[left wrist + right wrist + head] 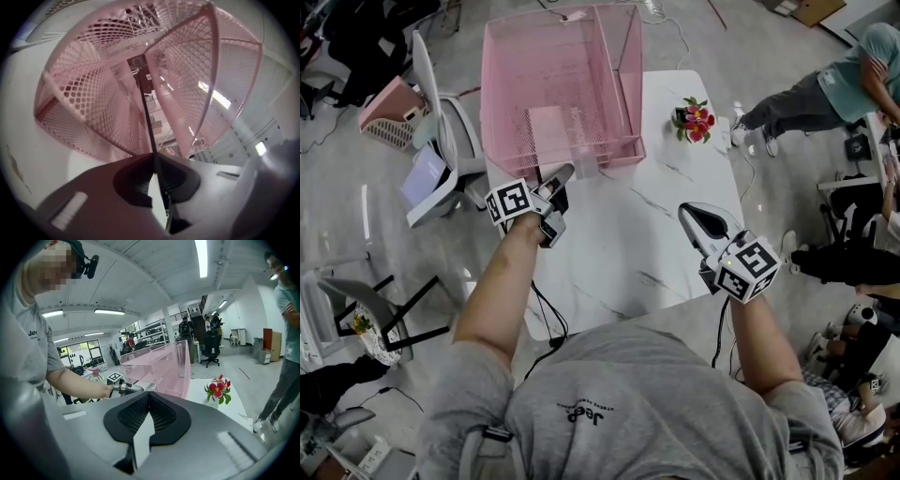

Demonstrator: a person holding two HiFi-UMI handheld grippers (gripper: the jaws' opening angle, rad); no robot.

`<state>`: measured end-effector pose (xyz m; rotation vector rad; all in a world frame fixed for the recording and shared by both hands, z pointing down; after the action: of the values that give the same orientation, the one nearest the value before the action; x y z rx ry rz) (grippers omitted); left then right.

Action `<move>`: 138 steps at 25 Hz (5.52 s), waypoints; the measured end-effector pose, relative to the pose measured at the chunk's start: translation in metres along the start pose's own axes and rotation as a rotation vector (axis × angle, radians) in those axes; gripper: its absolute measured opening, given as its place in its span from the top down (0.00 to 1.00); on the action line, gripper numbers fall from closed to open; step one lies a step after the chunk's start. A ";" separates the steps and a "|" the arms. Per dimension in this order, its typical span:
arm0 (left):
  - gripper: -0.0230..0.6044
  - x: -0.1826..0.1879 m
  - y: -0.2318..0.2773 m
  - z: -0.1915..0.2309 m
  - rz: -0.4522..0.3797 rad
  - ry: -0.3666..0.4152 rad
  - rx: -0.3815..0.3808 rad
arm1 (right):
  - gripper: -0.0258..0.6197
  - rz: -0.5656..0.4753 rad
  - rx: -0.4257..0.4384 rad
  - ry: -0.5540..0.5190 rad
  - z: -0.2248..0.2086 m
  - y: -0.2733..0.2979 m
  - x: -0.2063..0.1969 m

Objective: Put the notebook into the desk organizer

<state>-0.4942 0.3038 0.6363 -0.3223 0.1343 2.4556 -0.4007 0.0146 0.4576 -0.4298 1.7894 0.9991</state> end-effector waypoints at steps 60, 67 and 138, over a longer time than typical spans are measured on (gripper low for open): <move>0.21 -0.087 0.001 -0.089 0.230 0.326 0.128 | 0.96 -0.049 -0.087 0.050 -0.009 -0.047 -0.001; 0.39 -0.133 0.061 -0.183 0.364 0.627 -0.204 | 0.96 -0.128 -0.228 0.073 -0.023 -0.115 -0.006; 0.87 -0.715 0.081 -0.463 1.079 0.856 -1.050 | 0.96 -0.344 -1.266 0.365 0.174 -0.738 -0.284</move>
<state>0.0894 -0.2671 0.3799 -2.2132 -0.8675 2.9285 0.3253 -0.3304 0.3618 -1.7041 1.0739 1.7775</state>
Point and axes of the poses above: the fingertips, and each gripper's own axes: y forward along the fingers, z to its left, x out of its top, the point moved 6 cm from there along -y, backward along the fingers, and after that the axes turned 8 degrees about -x, right-handed, at the moved point
